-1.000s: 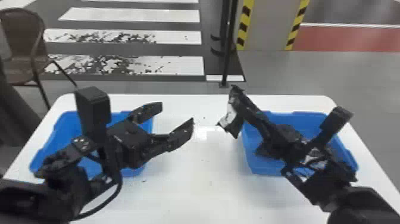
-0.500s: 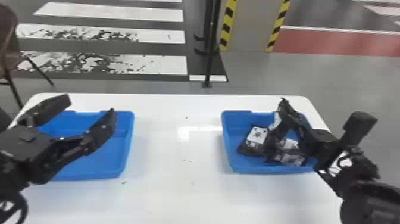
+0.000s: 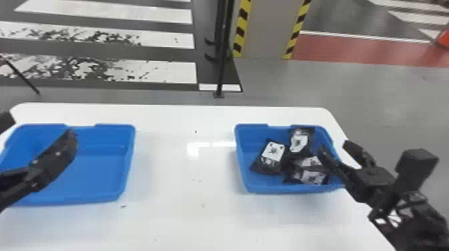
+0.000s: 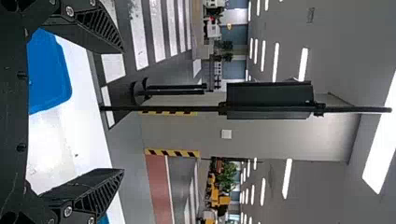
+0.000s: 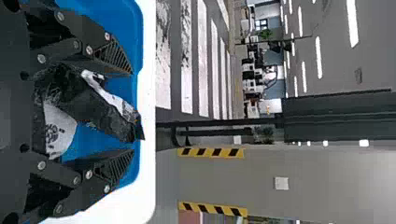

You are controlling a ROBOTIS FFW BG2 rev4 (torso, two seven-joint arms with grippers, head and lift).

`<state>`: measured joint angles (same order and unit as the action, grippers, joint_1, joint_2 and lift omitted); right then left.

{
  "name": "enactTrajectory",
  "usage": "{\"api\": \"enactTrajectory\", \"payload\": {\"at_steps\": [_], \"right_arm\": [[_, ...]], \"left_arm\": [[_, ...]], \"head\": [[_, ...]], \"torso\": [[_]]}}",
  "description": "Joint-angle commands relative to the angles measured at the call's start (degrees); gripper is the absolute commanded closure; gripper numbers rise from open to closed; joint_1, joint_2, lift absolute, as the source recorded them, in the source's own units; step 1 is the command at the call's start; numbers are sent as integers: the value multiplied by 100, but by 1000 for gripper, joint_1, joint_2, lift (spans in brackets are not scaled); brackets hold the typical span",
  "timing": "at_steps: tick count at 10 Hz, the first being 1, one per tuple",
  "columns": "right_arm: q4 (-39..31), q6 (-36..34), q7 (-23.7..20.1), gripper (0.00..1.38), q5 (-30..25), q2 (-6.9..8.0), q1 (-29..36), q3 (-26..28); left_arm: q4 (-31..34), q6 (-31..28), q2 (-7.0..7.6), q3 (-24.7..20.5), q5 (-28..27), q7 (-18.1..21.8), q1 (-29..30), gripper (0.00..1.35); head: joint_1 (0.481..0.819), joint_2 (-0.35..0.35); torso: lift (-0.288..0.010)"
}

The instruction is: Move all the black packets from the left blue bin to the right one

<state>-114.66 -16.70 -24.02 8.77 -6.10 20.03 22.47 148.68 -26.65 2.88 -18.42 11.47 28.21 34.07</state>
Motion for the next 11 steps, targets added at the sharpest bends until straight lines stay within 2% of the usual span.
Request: {"api": "enactTrajectory", "payload": {"at_steps": [1, 3, 4, 6, 8, 11], "right_arm": [[-1310, 165, 90, 117, -397, 302, 978, 129], [-2168, 644, 248, 117, -569, 615, 1948, 95], [-2463, 812, 275, 119, -752, 615, 2328, 61], [-2674, 1136, 389, 119, -797, 615, 2961, -430], [-2407, 1164, 415, 119, -729, 615, 2820, -510], [-2069, 1347, 415, 119, -512, 615, 2609, -590]], "left_arm": [[17, 233, -86, -272, -84, -9, 445, 157], [17, 430, -303, -580, -404, -9, 966, 160], [-11, 444, -303, -706, -621, -9, 1205, 160], [-180, 1048, -303, -660, -930, -106, 1500, 160], [-489, 1400, -303, -557, -873, -246, 1416, 160], [-686, 1316, -280, -169, -667, -264, 1177, 160]], "head": [[695, -169], [695, -132], [695, -97], [695, -38], [695, 38], [695, 30]], "torso": [[-140], [-140], [-140], [-140], [-140], [-140]]}}
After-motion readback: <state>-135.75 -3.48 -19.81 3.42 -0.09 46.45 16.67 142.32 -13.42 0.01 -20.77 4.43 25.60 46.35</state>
